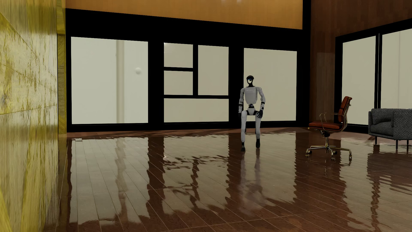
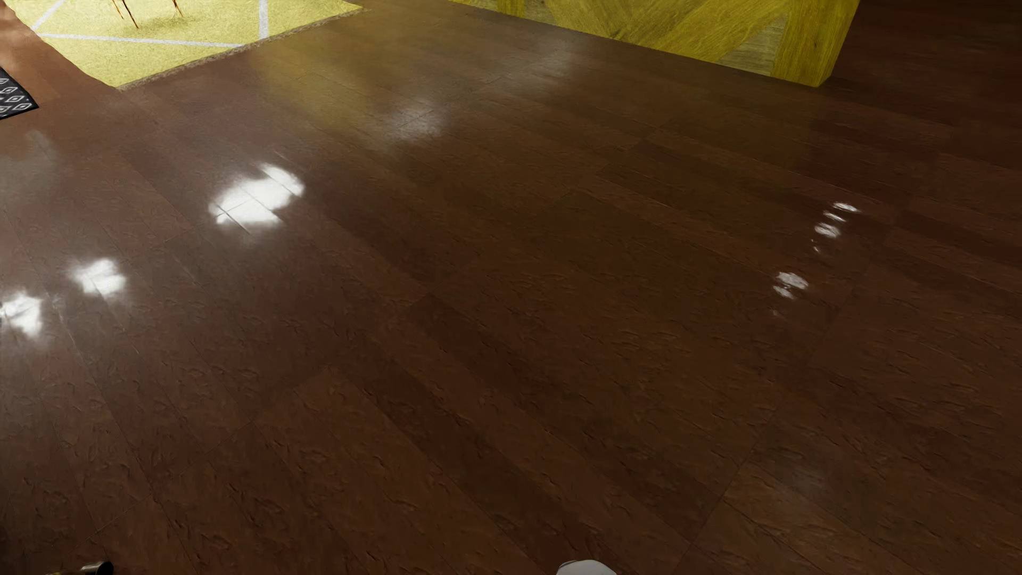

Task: Avoid leather officechair

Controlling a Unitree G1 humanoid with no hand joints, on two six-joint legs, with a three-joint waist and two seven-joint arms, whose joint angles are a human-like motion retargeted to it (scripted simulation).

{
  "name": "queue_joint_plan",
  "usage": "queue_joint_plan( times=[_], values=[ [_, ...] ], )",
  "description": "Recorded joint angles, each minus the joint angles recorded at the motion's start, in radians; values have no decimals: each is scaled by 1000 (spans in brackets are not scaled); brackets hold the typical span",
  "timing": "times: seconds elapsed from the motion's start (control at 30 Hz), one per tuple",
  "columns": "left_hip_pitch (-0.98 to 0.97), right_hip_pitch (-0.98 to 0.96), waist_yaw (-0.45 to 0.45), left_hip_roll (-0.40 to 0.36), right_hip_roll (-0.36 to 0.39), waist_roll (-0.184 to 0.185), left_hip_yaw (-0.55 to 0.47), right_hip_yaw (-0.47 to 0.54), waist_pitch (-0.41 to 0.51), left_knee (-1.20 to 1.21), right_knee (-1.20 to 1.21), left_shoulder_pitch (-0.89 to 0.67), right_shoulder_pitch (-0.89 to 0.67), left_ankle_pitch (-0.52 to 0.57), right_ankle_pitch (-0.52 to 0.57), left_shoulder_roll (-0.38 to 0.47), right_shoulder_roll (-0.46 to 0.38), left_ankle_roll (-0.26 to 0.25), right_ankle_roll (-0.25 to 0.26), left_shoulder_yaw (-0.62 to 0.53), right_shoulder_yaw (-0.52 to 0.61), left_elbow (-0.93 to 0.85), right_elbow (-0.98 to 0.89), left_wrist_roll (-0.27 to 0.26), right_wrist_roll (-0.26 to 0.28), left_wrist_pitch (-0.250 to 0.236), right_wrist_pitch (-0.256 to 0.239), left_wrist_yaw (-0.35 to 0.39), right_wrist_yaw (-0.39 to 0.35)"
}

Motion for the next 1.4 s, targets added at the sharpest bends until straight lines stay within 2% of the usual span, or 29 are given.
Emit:
queue_joint_plan(
  times=[0.07, 0.1, 0.17, 0.2, 0.23, 0.3, 0.33, 0.37, 0.4, 0.43, 0.47, 0.53, 0.6, 0.7, 0.8, 0.83, 0.87, 0.9, 0.93, 1.0, 1.1, 1.13, 1.17, 1.23, 1.27, 1.3, 1.33, 1.37, 1.4],
  values=[
    [-239, 151, 62, 22, 45, 11, 0, 0, 31, 490, -24, 20, -19, 8, -89, -15, 6, 0, 0, -73, -2, 34, 0, 0, 0, 0, 0, 0, 0],
    [-360, 235, 122, 5, 32, -5, 0, 0, 35, 564, -71, 23, -33, 11, -101, -19, -1, 0, 0, -136, 14, 50, -17, 0, 0, 0, 0, 0, 0],
    [-521, 406, 249, -29, 16, -46, 0, 0, 61, 332, -178, 67, -68, 125, -115, -25, -17, 0, 0, -170, 34, 98, -83, 0, 0, 0, 0, 0, 0],
    [-586, 470, 289, -35, 16, -51, 0, 0, 62, 105, -220, 88, -92, 252, -122, -25, -19, 0, 0, -167, 9, 126, -112, 0, 0, 0, 0, 0, 0],
    [-622, 538, 318, -35, 18, -58, 0, 0, 59, -126, -259, 111, -104, 276, -133, -16, -32, 0, 0, -170, -9, 134, -175, 0, 0, 0, 0, 0, 0],
    [-661, 627, 357, -47, 2, -68, 0, 0, 41, -366, -275, 140, -129, -202, -181, -6, -53, 0, 0, -202, -69, 160, -258, 0, 0, 0, 0, 0, 0],
    [-687, 663, 372, -52, -1, -77, 0, 0, 38, -374, -263, 158, -128, -225, -196, 12, -60, 0, 0, -234, -93, 139, -274, 0, 0, 0, 0, 0, 0],
    [-704, 696, 385, -63, 1, -80, 0, 0, 34, -332, -238, 176, -116, -81, -175, 19, -58, 0, 0, -244, -121, 141, -278, 0, 0, 0, 0, 0, 0],
    [-693, 713, 381, -92, -20, -99, 0, 0, 27, -286, -164, 198, -88, 44, -83, 20, -52, 0, 0, -234, -161, 142, -281, 0, 0, 0, 0, 0, 0],
    [-685, 632, 365, -139, -66, -123, 0, 0, 13, -235, 47, 207, -75, 123, 92, 17, -40, 0, 0, -241, -157, 155, -240, 0, 0, 0, 0, 0, 0],
    [-644, 528, 325, -166, -76, -125, 0, 0, 12, -187, 296, 203, -62, 109, 169, 16, -37, 0, 0, -252, -141, 175, -199, 0, 0, 0, 0, 0, 0],
    [-448, 322, 273, -191, -98, -152, 0, 0, 57, -246, 540, 180, -65, -28, -65, 25, -25, 0, 0, -244, -91, 145, -147, 0, 0, 0, 0, 0, 0],
    [-278, 196, 154, -171, -75, -121, 0, 0, 72, -301, 326, 121, -42, -151, -143, 35, -23, 0, 0, -243, -33, 149, -118, 0, 0, 0, 0, 0, 0],
    [-99, 58, 53, -140, -64, -69, 0, 0, 42, -401, -227, 48, 20, -369, -58, 45, -40, 0, 0, -143, -71, 73, -123, 0, 0, 0, 0, 0, 0],
    [37, -22, -42, -112, -101, -18, 0, 0, 20, -346, -187, 29, 65, -460, 26, 56, -59, 0, 0, -97, -74, 13, -100, 0, 0, 0, 0, 0, 0],
    [18, -63, -62, -85, -73, 18, 0, 0, 12, -216, -63, 26, 79, -342, 71, 54, -48, 0, 0, -3, -131, -30, -89, 0, 0, 0, 0, 0, 0],
    [-28, -23, -72, -69, -61, 53, 0, 0, 22, -2, 13, 37, 63, -103, 40, 22, -54, 0, 0, -67, -89, 29, -41, 0, 0, 0, 0, 0, 0],
    [-117, 10, -34, -64, -58, 55, 0, 0, 30, 218, 55, 35, 48, 68, -13, 14, -46, 0, 0, -87, -83, 40, -12, 0, 0, 0, 0, 0, 0],
    [-220, 69, 11, -40, -55, 62, 0, 0, 39, 361, 50, 28, 34, 134, -50, 6, -32, 0, 0, -134, -77, 50, 2, 0, 0, 0, 0, 0, 0],
    [-437, 249, 100, -43, -97, 30, 0, 0, 51, 390, -39, 37, 23, 129, -78, -33, -9, 0, 0, -156, -66, 125, -23, 0, 0, 0, 0, 0, 0],
    [-699, 515, 281, -42, -141, -37, 0, 0, 41, 27, -192, 126, 38, 208, -184, -22, -21, 0, 0, -192, -40, 118, -180, 0, 0, 0, 0, 0, 0],
    [-769, 591, 336, -29, -140, -37, 0, 0, 39, -113, -221, 151, 34, 153, -213, -10, -36, 0, 0, -180, -54, 115, -233, 0, 0, 0, 0, 0, 0],
    [-814, 654, 405, -9, -135, -30, 0, 0, 37, -248, -237, 169, 16, 19, -240, 2, -59, 0, 0, -211, -45, 123, -261, 0, 0, 0, 0, 0, 0],
    [-865, 748, 526, 74, -144, -47, 0, 0, 35, -355, -233, 231, -32, -331, -250, 22, -86, 0, 0, -192, -28, 164, -274, 0, 0, 0, 0, 0, 0],
    [-902, 795, 567, 99, -164, -64, 0, 0, 26, -334, -232, 264, -48, -157, -201, 25, -89, 0, 0, -181, -30, 199, -258, 0, 0, 0, 0, 0, 0],
    [-977, 818, 563, 83, -191, -90, 0, 0, 15, -226, -208, 283, -49, 141, -96, 29, -83, 0, 0, -210, -62, 225, -251, 0, 0, 0, 0, 0, 0],
    [-1011, 785, 543, 17, -234, -149, 0, 0, 3, -131, -124, 278, -44, 231, 82, 27, -65, 0, 0, -254, -81, 268, -225, 0, 0, 0, 0, 0, 0],
    [-972, 742, 506, -22, -215, -150, 0, 0, 10, -74, 14, 260, -31, 183, 242, 28, -55, 0, 0, -297, -85, 294, -180, 0, 0, 0, 0, 0, 0],
    [-943, 621, 477, -73, -201, -156, 0, 0, 5, -35, 205, 249, -34, 144, 282, 31, -53, 0, 0, -283, -57, 276, -155, 0, 0, 0, 0, 0, 0]
  ],
)
